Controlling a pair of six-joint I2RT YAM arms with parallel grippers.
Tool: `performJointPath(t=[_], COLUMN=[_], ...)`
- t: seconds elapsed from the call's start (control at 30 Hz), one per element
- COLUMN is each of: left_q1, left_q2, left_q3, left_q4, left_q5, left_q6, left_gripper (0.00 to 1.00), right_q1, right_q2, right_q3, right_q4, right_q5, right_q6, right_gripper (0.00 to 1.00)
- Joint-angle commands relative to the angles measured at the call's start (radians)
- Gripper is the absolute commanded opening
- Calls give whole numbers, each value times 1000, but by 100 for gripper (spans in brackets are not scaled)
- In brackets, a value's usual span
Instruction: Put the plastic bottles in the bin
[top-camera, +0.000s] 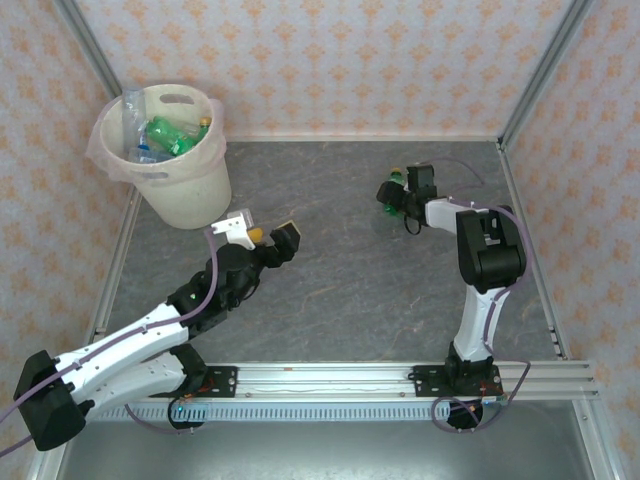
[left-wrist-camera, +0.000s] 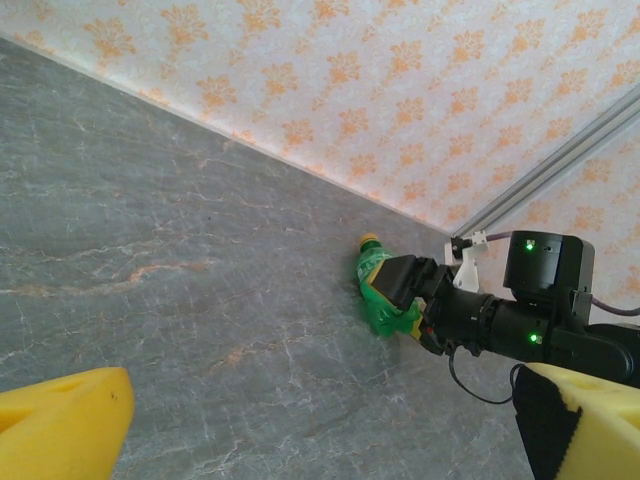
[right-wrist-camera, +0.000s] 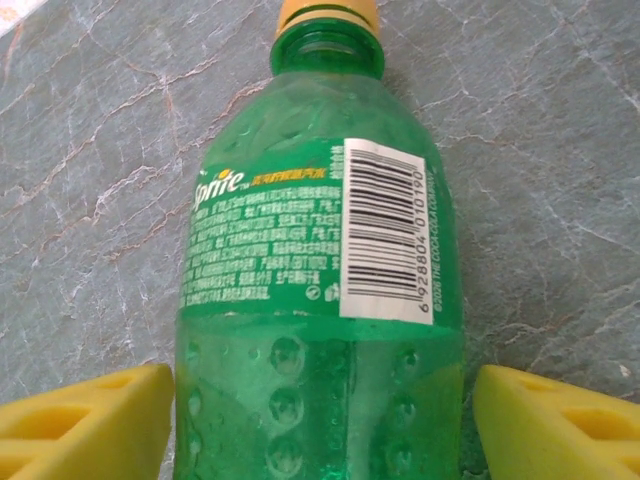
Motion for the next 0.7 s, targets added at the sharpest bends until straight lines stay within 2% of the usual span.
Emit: performJointPath(t=[0.0, 0.23, 0.33, 0.47, 0.67], left_q1=[7, 19, 31, 70, 117], left_q2=[-9, 5, 20, 40, 102], left_q3=[-1, 27, 46, 48, 90], left_q4=[28, 19, 15, 61, 107], left_q5=[14, 22, 37, 115, 208], left_q6=[-1, 5, -7, -44, -76], left_gripper=[99, 99, 99, 99, 99], right_q1=[11, 64, 81, 134, 275], right_q2=[-21, -132, -199, -311, -499], right_q3=[-12, -92, -131, -193, -291], right_q4=[23, 80, 107, 140, 174], right_q5=[19, 65, 20, 33, 106], right_q6=[-13, -6, 16, 13, -81], right_gripper=[69, 64, 60, 60, 60])
